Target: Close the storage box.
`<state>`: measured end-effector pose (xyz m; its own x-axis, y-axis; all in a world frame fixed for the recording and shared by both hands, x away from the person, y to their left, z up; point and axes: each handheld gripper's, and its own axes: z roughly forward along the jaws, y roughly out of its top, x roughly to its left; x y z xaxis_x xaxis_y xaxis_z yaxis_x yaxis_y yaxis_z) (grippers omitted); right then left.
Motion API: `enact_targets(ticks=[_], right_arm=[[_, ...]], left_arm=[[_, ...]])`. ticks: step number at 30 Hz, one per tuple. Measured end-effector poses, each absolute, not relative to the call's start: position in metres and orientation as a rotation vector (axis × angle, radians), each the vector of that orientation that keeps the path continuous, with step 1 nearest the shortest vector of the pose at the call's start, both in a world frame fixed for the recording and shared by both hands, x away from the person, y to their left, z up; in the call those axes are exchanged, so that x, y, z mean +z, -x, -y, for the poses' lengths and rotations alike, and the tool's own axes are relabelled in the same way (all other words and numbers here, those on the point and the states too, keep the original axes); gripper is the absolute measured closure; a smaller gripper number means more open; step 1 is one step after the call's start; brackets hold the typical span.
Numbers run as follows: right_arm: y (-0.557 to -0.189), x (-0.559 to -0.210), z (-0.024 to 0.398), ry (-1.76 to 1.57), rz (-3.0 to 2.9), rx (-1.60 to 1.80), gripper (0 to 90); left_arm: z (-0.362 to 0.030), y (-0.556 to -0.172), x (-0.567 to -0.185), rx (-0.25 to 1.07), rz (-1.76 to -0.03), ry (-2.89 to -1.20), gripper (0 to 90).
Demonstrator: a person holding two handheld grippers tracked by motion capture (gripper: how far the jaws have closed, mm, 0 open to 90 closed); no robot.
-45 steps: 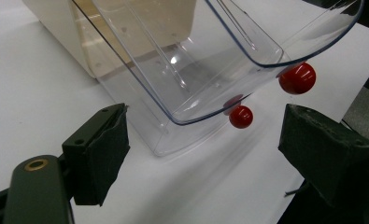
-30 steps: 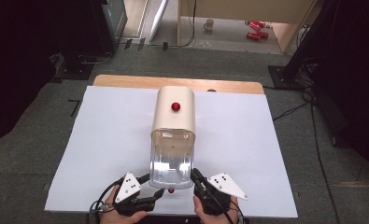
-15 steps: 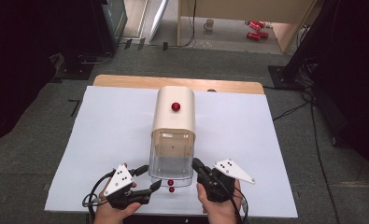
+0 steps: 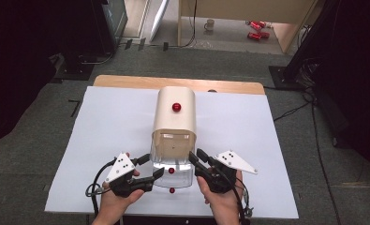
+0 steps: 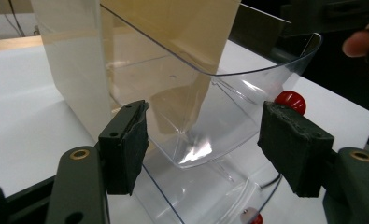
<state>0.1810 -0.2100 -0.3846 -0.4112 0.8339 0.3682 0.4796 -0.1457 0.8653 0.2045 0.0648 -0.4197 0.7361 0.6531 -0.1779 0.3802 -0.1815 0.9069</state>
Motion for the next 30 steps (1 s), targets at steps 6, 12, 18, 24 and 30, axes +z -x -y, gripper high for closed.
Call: enact_targets(ticks=[6, 12, 18, 24, 30], right_arm=[[-0.171, -0.398, 0.221, -1.417, -1.854, 1.587, 42.3], [-0.177, -0.410, 0.217, -1.403, -1.887, 1.514, 32.0], [-0.191, -0.417, 0.212, -1.408, -1.886, 1.460, 31.8], [-0.206, -0.419, 0.210, -1.413, -1.869, 1.449, 30.4], [-0.219, -0.418, 0.210, -1.416, -1.859, 1.429, 27.7]], left_arm=[[-0.064, -0.211, -0.422, 0.309, -0.839, -1.793, 29.7], [-0.066, -0.221, -0.422, 0.315, -0.866, -1.777, 24.9], [-0.066, -0.230, -0.423, 0.323, -0.902, -1.759, 24.6], [-0.069, -0.240, -0.422, 0.352, -0.936, -1.740, 25.2], [-0.072, -0.250, -0.422, 0.367, -0.986, -1.718, 24.3]])
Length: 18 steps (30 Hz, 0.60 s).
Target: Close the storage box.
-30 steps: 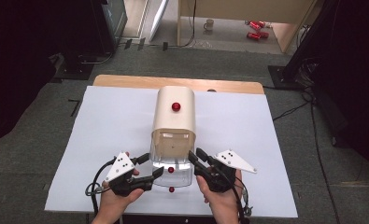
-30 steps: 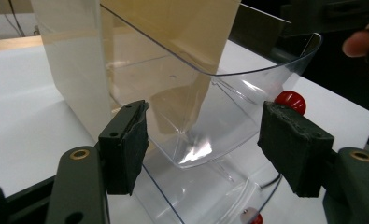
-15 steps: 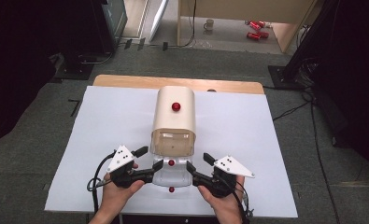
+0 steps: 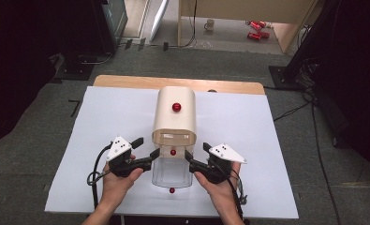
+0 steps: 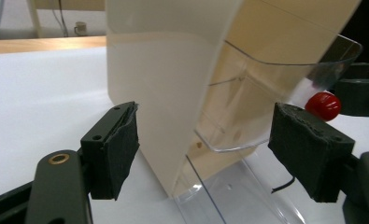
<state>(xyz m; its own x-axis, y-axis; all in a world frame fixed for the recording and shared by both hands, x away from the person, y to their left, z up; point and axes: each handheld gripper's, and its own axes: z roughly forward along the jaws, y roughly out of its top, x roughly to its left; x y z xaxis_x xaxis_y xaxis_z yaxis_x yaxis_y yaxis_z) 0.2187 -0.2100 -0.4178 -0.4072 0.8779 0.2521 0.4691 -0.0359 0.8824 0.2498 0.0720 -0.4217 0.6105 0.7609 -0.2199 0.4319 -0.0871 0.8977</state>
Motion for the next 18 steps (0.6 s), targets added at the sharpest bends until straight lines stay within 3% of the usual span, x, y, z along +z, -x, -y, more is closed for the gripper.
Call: enact_targets(ticks=[11, 18], right_arm=[[-0.232, -0.423, 0.211, -1.439, -1.863, 1.411, 24.0], [-0.218, -0.427, 0.212, -1.420, -1.894, 1.377, 22.2]], left_arm=[[-0.073, -0.259, -0.422, 0.382, -1.010, -1.715, 21.6], [-0.083, -0.250, -0.425, 0.420, -0.990, -1.745, 21.6]])
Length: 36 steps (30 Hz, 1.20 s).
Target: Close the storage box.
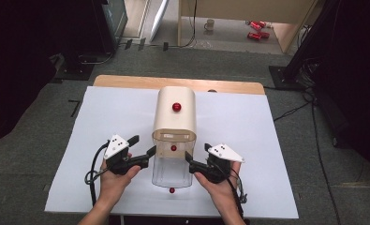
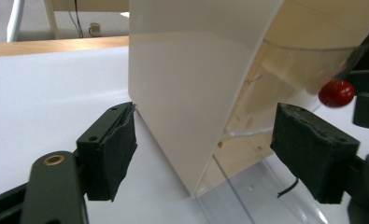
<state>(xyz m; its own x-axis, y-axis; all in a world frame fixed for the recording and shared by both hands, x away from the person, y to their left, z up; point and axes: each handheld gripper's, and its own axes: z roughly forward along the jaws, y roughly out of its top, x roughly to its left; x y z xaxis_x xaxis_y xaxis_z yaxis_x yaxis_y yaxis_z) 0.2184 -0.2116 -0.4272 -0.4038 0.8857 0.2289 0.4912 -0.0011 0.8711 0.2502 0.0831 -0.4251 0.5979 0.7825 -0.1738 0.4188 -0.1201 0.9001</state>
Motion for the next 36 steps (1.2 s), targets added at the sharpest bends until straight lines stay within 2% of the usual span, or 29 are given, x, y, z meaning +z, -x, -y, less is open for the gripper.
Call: enact_targets(ticks=[5, 9, 13, 16, 17, 24, 25, 26, 32, 36], right_arm=[[-0.201, -0.436, 0.214, -1.430, -1.925, 1.369, 21.0], [-0.189, -0.441, 0.215, -1.447, -1.941, 1.371, 21.5], [-0.177, -0.446, 0.214, -1.464, -1.958, 1.344, 28.0], [-0.167, -0.452, 0.214, -1.478, -1.944, 1.327, 36.5], [-0.162, -0.457, 0.214, -1.472, -1.956, 1.349, 42.1], [-0.148, -0.467, 0.219, -1.424, -1.977, 1.392, 38.0], [-0.147, -0.468, 0.220, -1.414, -1.988, 1.399, 35.7], [-0.146, -0.472, 0.224, -1.407, -2.008, 1.406, 29.7], [-0.154, -0.489, 0.231, -1.398, -2.067, 1.407, 24.6], [-0.159, -0.492, 0.230, -1.366, -2.129, 1.439, 26.9]], left_arm=[[-0.097, -0.238, -0.435, 0.451, -1.008, -1.766, 14.0], [-0.114, -0.235, -0.450, 0.457, -1.076, -1.765, 13.7], [-0.133, -0.232, -0.465, 0.466, -1.136, -1.783, 13.6], [-0.135, -0.223, -0.469, 0.485, -1.117, -1.835, 13.6], [-0.133, -0.218, -0.469, 0.485, -1.082, -1.849, 13.7], [-0.109, -0.187, -0.473, 0.415, -0.881, -1.913, 13.9], [-0.106, -0.184, -0.474, 0.415, -0.872, -1.924, 13.9], [-0.103, -0.182, -0.476, 0.406, -0.868, -1.934, 13.9], [-0.088, -0.188, -0.489, 0.283, -0.917, -1.920, 12.9], [-0.081, -0.187, -0.490, 0.277, -0.886, -1.927, 12.9]])
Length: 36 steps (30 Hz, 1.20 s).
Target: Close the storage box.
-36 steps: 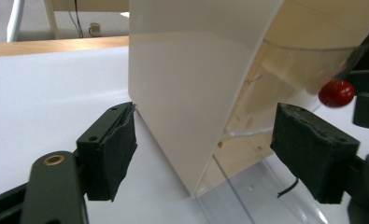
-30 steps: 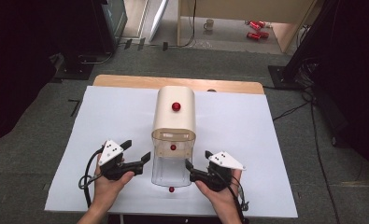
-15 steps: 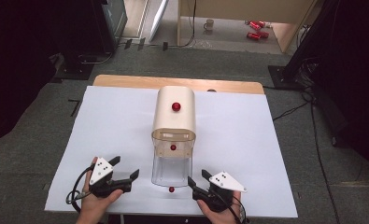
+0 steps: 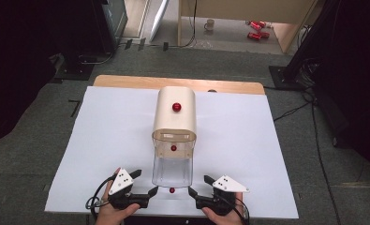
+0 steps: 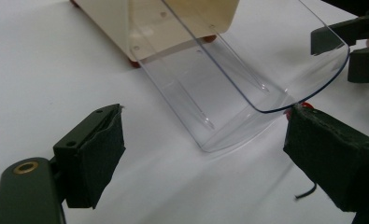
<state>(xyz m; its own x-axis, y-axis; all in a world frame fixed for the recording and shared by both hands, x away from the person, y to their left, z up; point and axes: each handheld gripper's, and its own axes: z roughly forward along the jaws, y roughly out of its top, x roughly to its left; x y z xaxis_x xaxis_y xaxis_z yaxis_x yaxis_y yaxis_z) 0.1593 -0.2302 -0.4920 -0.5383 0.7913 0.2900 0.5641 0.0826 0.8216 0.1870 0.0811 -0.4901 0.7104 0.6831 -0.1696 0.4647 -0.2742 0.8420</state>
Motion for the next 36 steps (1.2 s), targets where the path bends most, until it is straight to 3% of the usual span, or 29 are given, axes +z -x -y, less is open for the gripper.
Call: enact_targets(ticks=[5, 6, 10, 13, 20, 29, 36], right_arm=[[-0.161, -0.502, 0.223, -1.328, -2.207, 1.361, 31.0], [-0.163, -0.503, 0.218, -1.324, -2.215, 1.309, 33.9], [-0.164, -0.503, 0.213, -1.312, -2.221, 1.291, 34.3], [-0.162, -0.501, 0.208, -1.267, -2.229, 1.303, 39.3], [-0.160, -0.492, 0.204, -1.240, -2.180, 1.332, 43.3], [-0.168, -0.473, 0.203, -1.214, -2.133, 1.383, 43.0], [-0.176, -0.467, 0.203, -1.196, -2.116, 1.377, 40.2]], left_arm=[[-0.077, -0.184, -0.492, 0.275, -0.842, -1.977, 17.4], [-0.075, -0.184, -0.492, 0.274, -0.834, -1.987, 22.9], [-0.068, -0.185, -0.493, 0.260, -0.828, -2.012, 27.7], [-0.061, -0.183, -0.492, 0.263, -0.798, -2.024, 32.5], [-0.060, -0.184, -0.487, 0.283, -0.799, -1.997, 36.1], [-0.063, -0.195, -0.479, 0.292, -0.824, -1.939, 36.5], [-0.067, -0.205, -0.479, 0.302, -0.882, -1.913, 28.7]])
